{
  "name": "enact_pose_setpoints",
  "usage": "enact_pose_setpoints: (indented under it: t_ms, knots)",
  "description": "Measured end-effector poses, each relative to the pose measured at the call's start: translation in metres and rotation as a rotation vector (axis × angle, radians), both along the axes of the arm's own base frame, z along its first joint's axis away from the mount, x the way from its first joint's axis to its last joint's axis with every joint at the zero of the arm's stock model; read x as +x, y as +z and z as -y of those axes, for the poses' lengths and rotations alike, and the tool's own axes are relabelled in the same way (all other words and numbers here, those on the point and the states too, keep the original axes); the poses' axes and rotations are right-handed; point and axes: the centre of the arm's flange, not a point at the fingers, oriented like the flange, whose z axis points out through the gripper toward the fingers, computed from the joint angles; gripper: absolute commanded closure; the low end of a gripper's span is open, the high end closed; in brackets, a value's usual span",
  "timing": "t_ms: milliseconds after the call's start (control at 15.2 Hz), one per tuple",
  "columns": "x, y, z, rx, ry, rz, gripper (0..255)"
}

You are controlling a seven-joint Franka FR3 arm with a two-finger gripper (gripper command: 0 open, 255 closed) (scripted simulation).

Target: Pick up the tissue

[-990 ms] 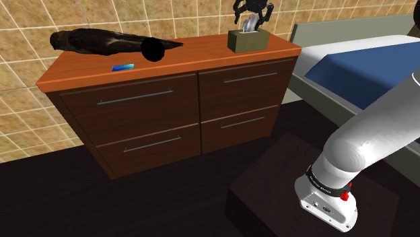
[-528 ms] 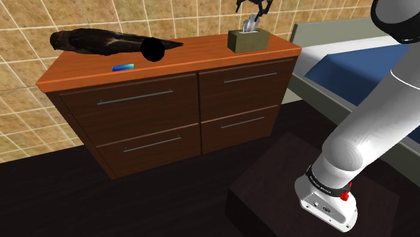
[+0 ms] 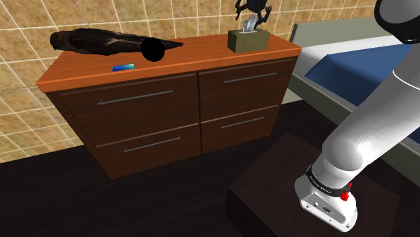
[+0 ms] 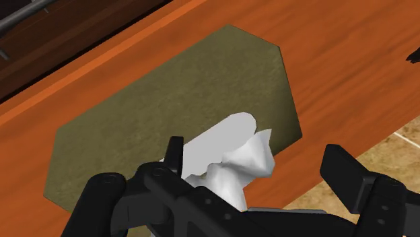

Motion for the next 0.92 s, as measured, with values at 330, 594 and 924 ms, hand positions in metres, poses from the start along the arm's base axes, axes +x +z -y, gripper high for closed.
enact_pose_setpoints:
  t_ms: [330,594,924]
  knots:
    - [0.000,0.002,-0.001,-0.001,0.000,0.007,255]
    - [0.000,0.003,-0.001,-0.001,0.000,0.007,255]
    - [0.001,0.015,0.000,0.000,0.000,0.001,255]
